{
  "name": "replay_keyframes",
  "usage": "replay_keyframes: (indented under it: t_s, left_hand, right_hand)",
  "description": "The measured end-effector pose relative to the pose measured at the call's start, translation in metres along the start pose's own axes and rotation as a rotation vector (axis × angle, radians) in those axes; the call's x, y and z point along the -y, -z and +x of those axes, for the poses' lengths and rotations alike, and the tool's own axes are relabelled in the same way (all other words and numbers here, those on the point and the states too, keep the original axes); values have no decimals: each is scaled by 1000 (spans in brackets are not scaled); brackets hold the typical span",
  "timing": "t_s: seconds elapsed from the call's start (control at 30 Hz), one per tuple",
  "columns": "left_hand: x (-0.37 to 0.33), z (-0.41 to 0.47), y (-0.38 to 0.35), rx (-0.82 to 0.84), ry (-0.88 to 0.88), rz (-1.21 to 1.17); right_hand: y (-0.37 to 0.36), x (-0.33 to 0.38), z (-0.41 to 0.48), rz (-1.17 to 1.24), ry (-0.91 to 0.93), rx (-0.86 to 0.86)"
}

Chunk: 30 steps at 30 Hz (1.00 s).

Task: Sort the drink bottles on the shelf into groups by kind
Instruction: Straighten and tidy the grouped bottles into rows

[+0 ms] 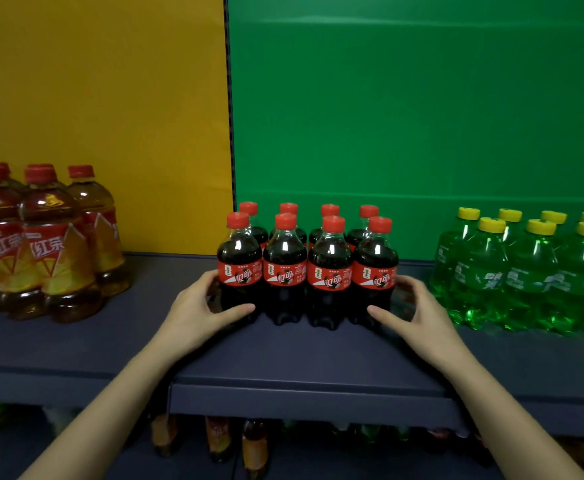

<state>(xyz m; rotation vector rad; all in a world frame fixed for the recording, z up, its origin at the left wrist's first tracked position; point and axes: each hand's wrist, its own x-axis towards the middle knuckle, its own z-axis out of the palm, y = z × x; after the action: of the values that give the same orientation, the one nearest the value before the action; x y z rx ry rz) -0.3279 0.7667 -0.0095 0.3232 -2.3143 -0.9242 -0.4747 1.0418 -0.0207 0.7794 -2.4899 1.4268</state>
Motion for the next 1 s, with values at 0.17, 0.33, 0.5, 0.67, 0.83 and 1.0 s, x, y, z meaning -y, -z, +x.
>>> replay_keyframes:
  t_s: [0.17, 0.33, 0.5, 0.67, 0.83, 1.0]
  left_hand:
    - [13, -35, 32, -140, -95, 192]
    - [23, -86, 79, -322, -163, 487]
    - [32, -139, 126, -483, -54, 738]
    - [54, -183, 179, -542, 87, 888]
    - [82, -219, 229, -576, 144, 919]
    - [127, -240, 281, -549, 181, 888]
  right_hand:
    - [4, 14, -21, -66, 224, -246]
    - [-17, 49, -37, -22, 382, -23]
    - [-64, 89, -47, -16, 528, 156]
    - [-120, 133, -51, 13, 587, 259]
    - [-179, 174, -73, 14, 606, 341]
    - [-230, 211, -96, -14, 556, 364]
